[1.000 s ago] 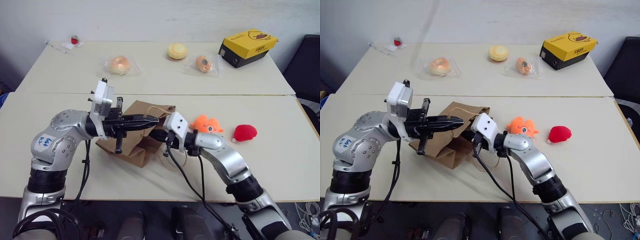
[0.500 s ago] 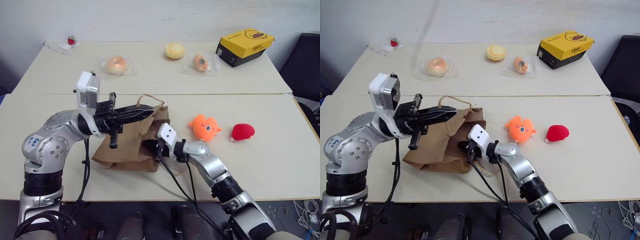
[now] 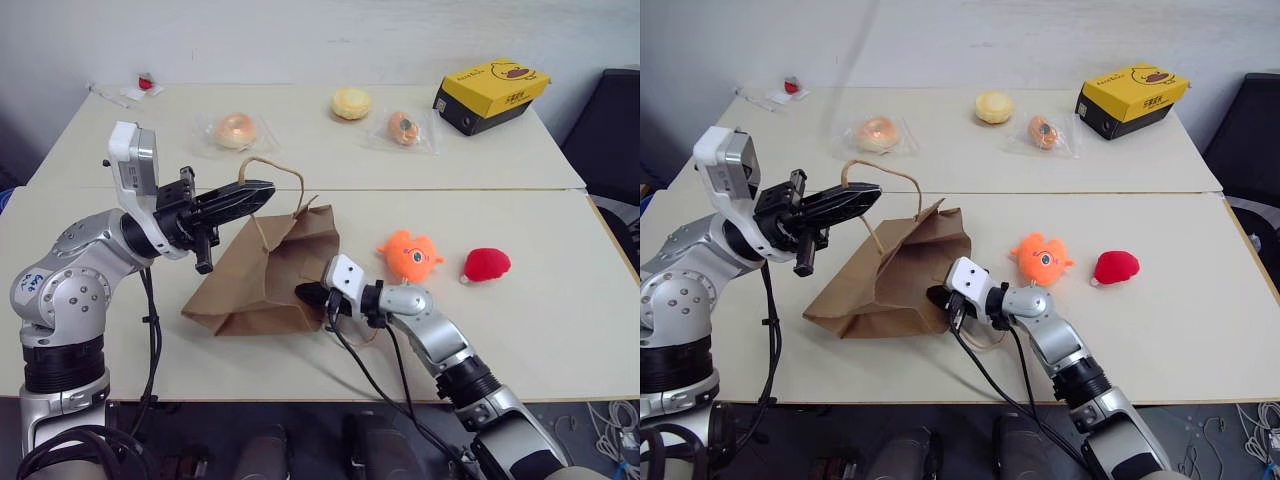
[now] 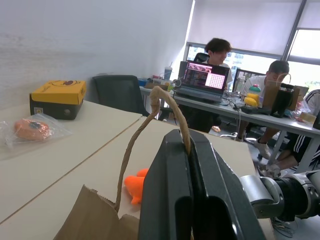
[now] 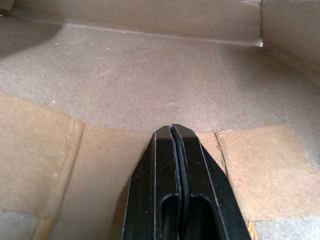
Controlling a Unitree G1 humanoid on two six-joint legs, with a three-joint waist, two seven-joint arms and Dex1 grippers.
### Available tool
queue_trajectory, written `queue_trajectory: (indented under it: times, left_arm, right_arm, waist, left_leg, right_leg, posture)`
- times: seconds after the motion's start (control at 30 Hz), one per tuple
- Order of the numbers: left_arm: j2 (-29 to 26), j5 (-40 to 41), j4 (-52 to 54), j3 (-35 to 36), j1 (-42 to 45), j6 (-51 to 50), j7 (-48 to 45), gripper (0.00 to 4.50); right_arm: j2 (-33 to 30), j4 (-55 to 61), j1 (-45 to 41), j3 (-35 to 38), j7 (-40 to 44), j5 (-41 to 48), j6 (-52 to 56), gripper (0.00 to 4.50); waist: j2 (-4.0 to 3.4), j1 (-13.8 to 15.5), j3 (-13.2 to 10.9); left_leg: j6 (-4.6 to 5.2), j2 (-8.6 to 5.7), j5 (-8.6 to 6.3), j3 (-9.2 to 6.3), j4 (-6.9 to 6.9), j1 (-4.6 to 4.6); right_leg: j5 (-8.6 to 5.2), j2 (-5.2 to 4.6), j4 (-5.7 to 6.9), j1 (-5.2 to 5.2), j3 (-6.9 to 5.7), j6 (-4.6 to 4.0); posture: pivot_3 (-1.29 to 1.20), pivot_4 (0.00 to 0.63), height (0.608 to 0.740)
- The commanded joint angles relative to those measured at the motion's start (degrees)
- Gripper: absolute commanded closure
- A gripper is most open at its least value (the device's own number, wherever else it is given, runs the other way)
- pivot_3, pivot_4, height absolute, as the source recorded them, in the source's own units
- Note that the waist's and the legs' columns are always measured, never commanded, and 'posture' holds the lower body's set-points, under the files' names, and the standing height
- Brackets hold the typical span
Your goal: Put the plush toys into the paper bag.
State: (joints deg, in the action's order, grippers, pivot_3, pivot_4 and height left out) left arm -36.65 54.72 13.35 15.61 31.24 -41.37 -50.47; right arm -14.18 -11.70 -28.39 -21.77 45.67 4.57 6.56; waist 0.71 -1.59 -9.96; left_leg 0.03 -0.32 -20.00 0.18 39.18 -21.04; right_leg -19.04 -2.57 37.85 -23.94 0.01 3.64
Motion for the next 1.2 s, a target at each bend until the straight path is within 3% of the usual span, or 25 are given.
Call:
queue_trajectory:
  times: [0.03,0.23,0.6,0.7,0.87,1.07,1.1,1.2]
  left_arm:
    - [1.1,2.0,2.7,1.1,1.7,0.6,2.0,4.5]
    - [1.2,5.5,3.6,1.2,2.3,-1.7,3.4,4.5]
    - [1.2,-2.3,4.8,-3.8,-3.4,3.7,-0.2,4.5]
    - [1.6,-2.8,4.5,-4.3,-3.3,4.2,-0.7,4.5]
    - [1.6,-3.4,4.1,-4.5,-3.5,4.9,-1.6,4.5]
    - [1.1,-4.4,2.7,-4.8,-2.4,5.6,-3.0,4.5]
    - [1.1,-4.4,2.5,-4.8,-2.3,5.6,-3.1,4.5]
    - [0.9,-4.4,2.5,-4.8,-2.5,5.4,-3.6,4.5]
  right_arm:
    - [-1.0,-2.1,1.6,0.8,-0.1,-1.2,0.6,4.48]
    - [-1.0,-1.6,2.4,1.4,0.2,-0.6,0.0,4.48]
    - [-1.0,6.6,5.3,6.6,5.3,7.7,-0.8,4.48]
    - [-3.4,11.3,6.3,8.2,8.2,10.5,-0.2,3.97]
    - [-11.1,23.7,13.7,17.5,11.1,18.2,-0.3,2.32]
    - [-20.2,33.1,28.9,34.8,11.1,26.3,0.9,0.22]
    - [-20.7,33.9,31.1,37.2,10.4,27.1,1.0,0.03]
    - [-21.5,35.9,39.1,42.2,10.4,27.1,-0.3,0.03]
  waist:
    - [0.0,0.0,0.0]
    - [0.0,0.0,0.0]
    - [-0.01,0.0,0.0]
    - [-0.03,0.0,0.0]
    - [-0.03,0.4,0.0]
    - [-0.06,1.4,0.0]
    - [-0.06,1.5,0.0]
    - [-0.07,1.4,0.0]
  left_leg:
    - [0.0,0.0,0.0,0.0,0.0,0.0]
    - [0.0,0.0,0.0,-0.01,0.01,0.0]
    - [-0.01,0.0,0.0,-0.05,0.0,-0.05]
    - [-0.01,0.0,0.0,-0.05,0.0,-0.05]
    - [0.0,0.0,-0.02,-0.11,-0.04,-0.11]
    - [0.01,0.0,-0.02,-0.09,-0.06,-0.04]
    - [0.01,0.0,-0.02,-0.1,-0.06,-0.01]
    - [0.0,0.0,-0.02,-0.07,-0.06,0.07]
  right_leg:
    - [0.0,0.0,0.0,0.0,0.0,0.0]
    - [0.01,0.0,0.0,0.0,0.0,0.01]
    - [0.01,0.0,-0.04,0.0,-0.04,0.01]
    - [0.0,0.0,-0.04,0.0,-0.03,0.01]
    - [0.01,-0.01,-0.13,0.02,-0.07,0.01]
    - [0.01,0.0,-0.22,0.08,-0.05,0.02]
    - [0.01,0.01,-0.23,0.11,-0.05,0.02]
    - [0.01,0.02,-0.26,0.15,-0.02,0.02]
  posture:
    - [0.0,0.15,0.74]
    - [0.0,0.15,0.74]
    - [0.0,0.15,0.74]
    - [0.0,0.15,0.74]
    - [0.0,0.15,0.74]
    - [0.0,0.15,0.74]
    - [0.0,0.15,0.74]
    - [0.0,0.15,0.74]
